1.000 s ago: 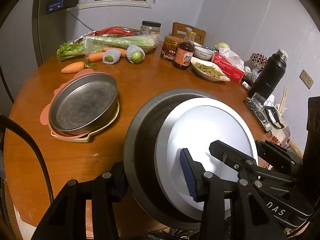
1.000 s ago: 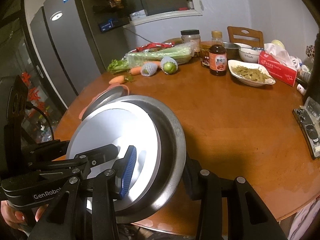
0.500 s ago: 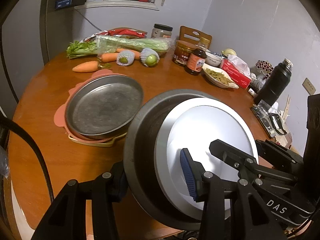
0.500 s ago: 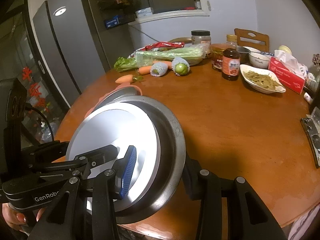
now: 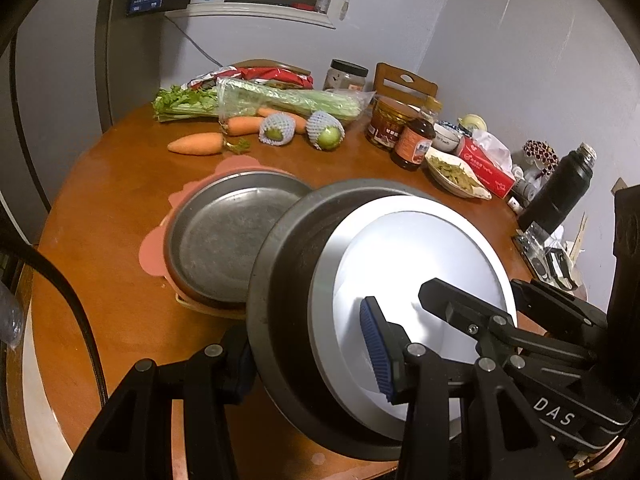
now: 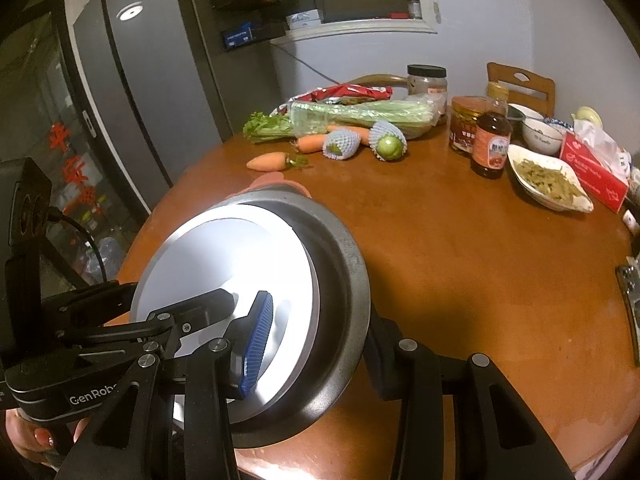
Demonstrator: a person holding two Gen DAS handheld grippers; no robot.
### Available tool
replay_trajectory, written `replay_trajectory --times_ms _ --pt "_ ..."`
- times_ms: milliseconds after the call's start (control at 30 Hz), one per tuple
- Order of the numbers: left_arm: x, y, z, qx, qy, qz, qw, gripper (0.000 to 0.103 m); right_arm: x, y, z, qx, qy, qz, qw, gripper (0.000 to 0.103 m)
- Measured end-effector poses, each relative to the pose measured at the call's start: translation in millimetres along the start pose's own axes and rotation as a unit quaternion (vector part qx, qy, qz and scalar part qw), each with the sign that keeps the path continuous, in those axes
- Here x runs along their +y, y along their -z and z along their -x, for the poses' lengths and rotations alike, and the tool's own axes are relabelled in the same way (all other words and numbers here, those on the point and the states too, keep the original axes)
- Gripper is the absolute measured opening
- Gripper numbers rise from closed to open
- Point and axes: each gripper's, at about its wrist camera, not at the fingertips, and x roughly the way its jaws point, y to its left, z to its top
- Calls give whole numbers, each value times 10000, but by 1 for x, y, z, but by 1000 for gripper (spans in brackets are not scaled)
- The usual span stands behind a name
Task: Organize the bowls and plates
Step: 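Lift the steel bowl with its plates and tilt it up, then carry the steel bowl over the grey tray on the plate stack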
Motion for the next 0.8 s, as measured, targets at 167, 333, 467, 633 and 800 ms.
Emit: replay_trajectory --times_ms 167,333,467,633,800 --pt "7 -11 2 -18 -27 45 10000 46 4 -13 -4 6 -31 30 10000 43" --pt "14 -20 2 -41 -82 101 9999 46 7 -24 -10 7 -63 84 9999 43" --pt "21 -25 0 -35 -109 151 9998 46 11 -33 -16 37 -103 122 9999 43" --pt "26 -34 -3 -31 -155 164 9997 46 14 -43 -25 99 -130 176 9997 43" --pt "33 -45 -5 -29 -183 204 9996 46 17 -54 -31 123 -158 211 9996 43"
